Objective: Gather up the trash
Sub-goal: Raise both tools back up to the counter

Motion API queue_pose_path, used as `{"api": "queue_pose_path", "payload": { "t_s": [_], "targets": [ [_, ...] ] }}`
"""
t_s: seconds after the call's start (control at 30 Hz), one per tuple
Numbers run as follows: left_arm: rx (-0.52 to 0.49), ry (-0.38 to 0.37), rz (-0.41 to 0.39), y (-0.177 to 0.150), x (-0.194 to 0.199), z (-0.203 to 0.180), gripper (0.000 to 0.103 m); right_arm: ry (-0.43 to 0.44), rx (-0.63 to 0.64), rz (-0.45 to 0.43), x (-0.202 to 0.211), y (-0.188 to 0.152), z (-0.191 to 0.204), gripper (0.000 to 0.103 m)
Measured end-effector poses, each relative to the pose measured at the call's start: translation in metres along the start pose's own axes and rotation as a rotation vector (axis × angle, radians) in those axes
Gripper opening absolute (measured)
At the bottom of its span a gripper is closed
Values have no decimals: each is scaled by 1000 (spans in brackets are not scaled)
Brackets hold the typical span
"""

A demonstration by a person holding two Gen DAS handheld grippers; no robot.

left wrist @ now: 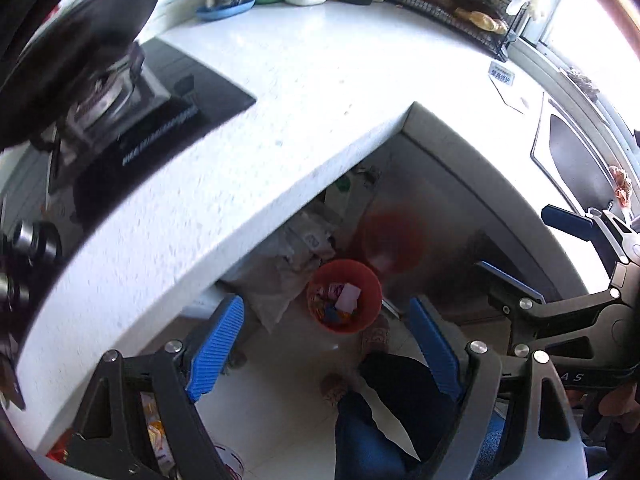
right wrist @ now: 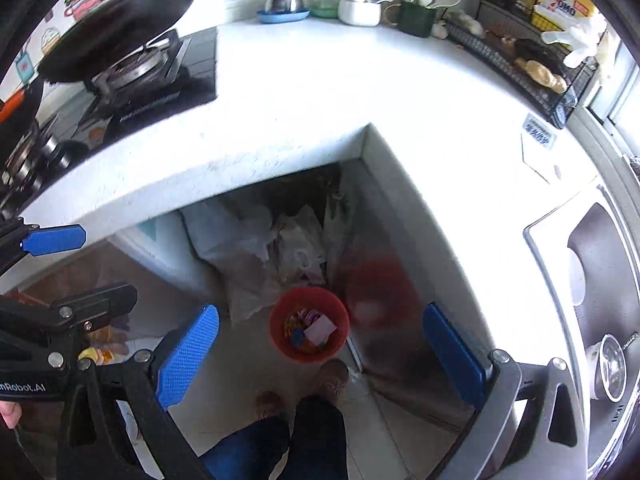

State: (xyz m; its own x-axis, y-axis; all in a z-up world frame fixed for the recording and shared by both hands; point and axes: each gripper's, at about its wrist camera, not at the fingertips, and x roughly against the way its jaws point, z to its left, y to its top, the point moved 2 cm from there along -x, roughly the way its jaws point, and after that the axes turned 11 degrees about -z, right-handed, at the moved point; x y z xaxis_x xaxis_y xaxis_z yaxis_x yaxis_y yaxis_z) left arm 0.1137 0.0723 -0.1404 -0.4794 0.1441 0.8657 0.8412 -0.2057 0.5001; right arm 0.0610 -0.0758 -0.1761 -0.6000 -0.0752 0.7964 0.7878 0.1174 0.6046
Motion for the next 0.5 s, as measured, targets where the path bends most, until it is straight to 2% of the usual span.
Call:
{"api": "queue_pose_path", "payload": {
  "t_s": [0.3, 0.5],
  "targets": [
    [-110, -43, -16, 62, -14, -31, 83, -68, -89, -17, 6, 32, -48, 102],
    [-186, -79, -17, 112, -42, -63, 83, -116, -160, -19, -2, 55, -95, 102]
  ]
}}
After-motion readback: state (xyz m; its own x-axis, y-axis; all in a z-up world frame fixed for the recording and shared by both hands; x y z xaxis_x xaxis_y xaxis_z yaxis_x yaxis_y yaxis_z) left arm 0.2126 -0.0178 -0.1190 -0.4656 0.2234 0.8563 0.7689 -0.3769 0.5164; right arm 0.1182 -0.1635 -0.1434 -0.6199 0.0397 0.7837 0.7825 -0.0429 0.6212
